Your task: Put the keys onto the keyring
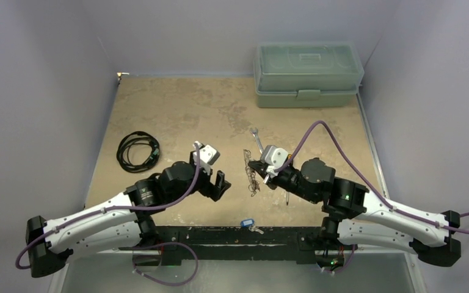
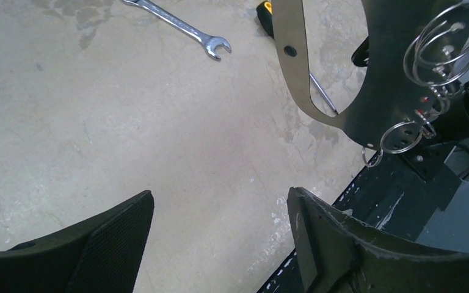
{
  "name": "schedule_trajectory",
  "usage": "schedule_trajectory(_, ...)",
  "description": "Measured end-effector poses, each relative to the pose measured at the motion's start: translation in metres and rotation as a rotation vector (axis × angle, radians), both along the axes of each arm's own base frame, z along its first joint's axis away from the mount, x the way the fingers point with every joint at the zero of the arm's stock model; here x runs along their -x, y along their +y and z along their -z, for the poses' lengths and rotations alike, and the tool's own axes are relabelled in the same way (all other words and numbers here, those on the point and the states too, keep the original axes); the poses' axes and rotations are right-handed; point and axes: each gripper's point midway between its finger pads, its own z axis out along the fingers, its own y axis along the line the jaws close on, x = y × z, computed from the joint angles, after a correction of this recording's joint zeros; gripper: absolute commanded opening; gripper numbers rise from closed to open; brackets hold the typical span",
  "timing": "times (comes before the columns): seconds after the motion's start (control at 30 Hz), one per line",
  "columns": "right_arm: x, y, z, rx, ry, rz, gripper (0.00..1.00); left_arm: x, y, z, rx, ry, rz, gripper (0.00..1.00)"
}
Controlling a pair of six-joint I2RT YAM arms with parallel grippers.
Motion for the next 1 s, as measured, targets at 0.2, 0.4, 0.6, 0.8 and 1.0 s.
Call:
schedule_trajectory(0.2,-0.01,-0.012,-0.007,0.002,-0.002,0.081,0.0,0.018,-0.03,0.047,-0.154,0.051,0.098,0.71)
schedule_trajectory(0.4,-0.037,-0.04,-0.006,-0.008,0.02,0.234,0.0,0.063,-0.054,0.087,-0.303,0.05,0.267,0.69)
schedule_trajectory(0.6,-0.07,-0.064,-0.003,-0.015,0.068,0.385,0.0,0.084,-0.079,0.091,-0.299,-0.066,0.446,0.73)
schedule_trajectory(0.8,-0.085,-0.072,0.015,0.029,0.121,0.449,0.0,0.087,-0.09,0.113,-0.328,-0.1,0.515,0.55)
schedule_trajectory(1.0,-0.086,-0.075,0.013,0.012,0.126,0.461,0.0,0.085,-0.109,0.12,-0.324,-0.001,0.424,0.49)
